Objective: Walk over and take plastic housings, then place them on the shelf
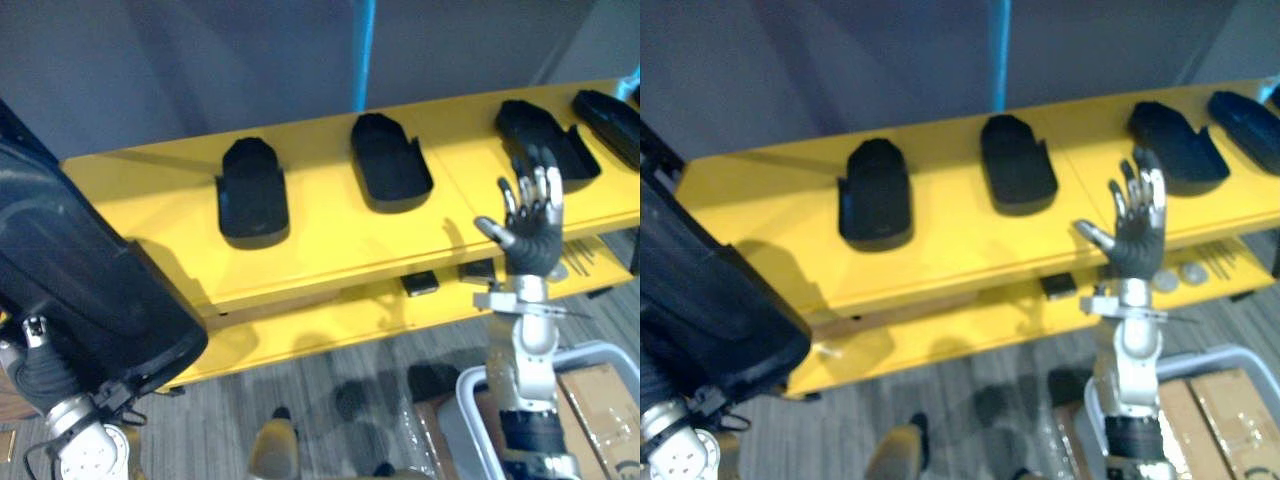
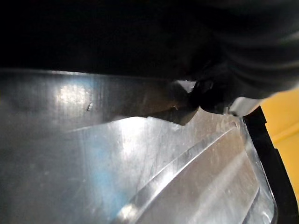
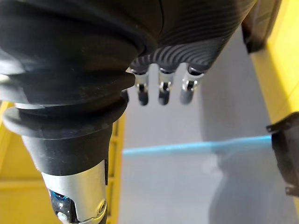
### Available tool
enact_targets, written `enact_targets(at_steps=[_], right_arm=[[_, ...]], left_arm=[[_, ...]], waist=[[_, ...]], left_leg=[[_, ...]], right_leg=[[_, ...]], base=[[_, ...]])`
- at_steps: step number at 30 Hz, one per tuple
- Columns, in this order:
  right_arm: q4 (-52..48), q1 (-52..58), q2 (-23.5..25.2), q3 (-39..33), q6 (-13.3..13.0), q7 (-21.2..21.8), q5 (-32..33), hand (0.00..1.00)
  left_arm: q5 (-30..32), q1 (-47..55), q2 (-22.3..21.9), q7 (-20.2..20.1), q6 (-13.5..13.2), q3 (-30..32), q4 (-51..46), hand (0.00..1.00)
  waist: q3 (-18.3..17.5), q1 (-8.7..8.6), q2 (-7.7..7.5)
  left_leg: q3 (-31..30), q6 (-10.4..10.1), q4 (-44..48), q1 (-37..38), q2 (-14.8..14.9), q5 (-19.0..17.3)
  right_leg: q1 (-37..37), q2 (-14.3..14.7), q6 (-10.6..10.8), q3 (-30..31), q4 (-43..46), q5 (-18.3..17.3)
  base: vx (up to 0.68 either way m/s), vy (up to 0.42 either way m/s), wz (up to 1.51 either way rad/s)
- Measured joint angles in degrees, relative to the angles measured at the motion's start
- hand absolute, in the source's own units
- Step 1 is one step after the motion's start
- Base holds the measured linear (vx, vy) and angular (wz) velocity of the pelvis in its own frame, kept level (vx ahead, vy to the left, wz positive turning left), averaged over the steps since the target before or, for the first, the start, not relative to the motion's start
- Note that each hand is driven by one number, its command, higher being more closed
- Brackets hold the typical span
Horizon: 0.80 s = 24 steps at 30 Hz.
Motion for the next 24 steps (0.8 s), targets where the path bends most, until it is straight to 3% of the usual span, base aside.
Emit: enact_targets(at_steps=[3,5,12,16,18,21,24], right_arm=[[-0.6,0.1,1.8,-1.6,-1.0,-0.3,0.0,0.00],[-0.8,0.7,1.9,-1.6,-1.0,-0.9,-1.0,0.00],[-4.5,6.0,5.6,-2.7,-1.4,-6.0,-4.2,0.00],[-4.7,6.9,5.7,-4.5,-2.2,-13.1,-7.9,0.00],[-4.7,8.4,5.7,-7.9,-2.2,-18.7,-13.0,0.00],[-4.6,13.1,6.0,-16.8,-2.0,-27.0,-16.9,0.00],[-4.4,17.3,6.7,-23.6,-1.6,-29.5,-17.4,0.00]], left_arm=[[-0.3,0.0,-0.2,-1.8,0.0,-0.1,0.0,1.00],[-0.3,-0.3,-0.6,-2.8,0.0,-0.7,-0.1,1.00],[5.3,-1.8,0.0,-3.3,0.2,-4.6,-3.0,1.00],[14.3,-2.7,1.4,-0.7,4.5,-4.4,-2.3,1.00],[14.3,-3.2,2.5,1.5,6.1,-3.9,-1.3,1.00],[14.1,-4.4,3.2,5.4,9.2,2.1,-1.1,1.00],[13.5,-5.5,5.1,7.5,11.1,7.5,-1.0,1.00]], waist=[[-0.4,-1.21,-0.49],[-0.7,-1.97,-0.09],[-0.7,-4.14,0.05],[0.0,-5.20,1.65],[-0.1,-5.94,3.05],[-0.1,-7.24,4.49],[-0.1,-8.30,4.63]], left_leg=[[0.4,0.3,-10.0,2.3,-1.8,5.8],[0.5,0.3,-15.5,4.0,-2.3,9.2],[-0.5,0.5,-16.3,4.6,-3.9,9.8],[0.6,1.2,-16.3,4.0,-3.9,9.1],[2.4,1.3,-16.3,2.8,-3.7,9.3],[4.0,1.2,-16.3,2.9,-3.3,10.1],[5.8,1.2,-16.3,3.3,-3.0,10.2]], right_leg=[[-1.1,-0.1,-0.1,0.1,-3.0,2.4],[-1.1,0.1,1.1,0.1,-4.7,4.7],[0.9,-0.3,1.2,1.9,-6.6,6.7],[0.5,-0.2,1.1,3.8,-7.9,6.6],[-0.9,-0.1,1.4,4.2,-8.2,6.8],[-1.6,0.0,2.1,5.5,-8.2,7.3],[-2.4,0.0,2.3,7.3,-7.9,7.3]], base=[[-0.02,0.061,0.10],[0.03,0.060,0.08],[0.03,0.070,0.14],[-0.07,0.028,-0.05],[-0.06,0.026,-0.09],[0.00,0.001,-0.19],[0.05,-0.017,-0.27]])
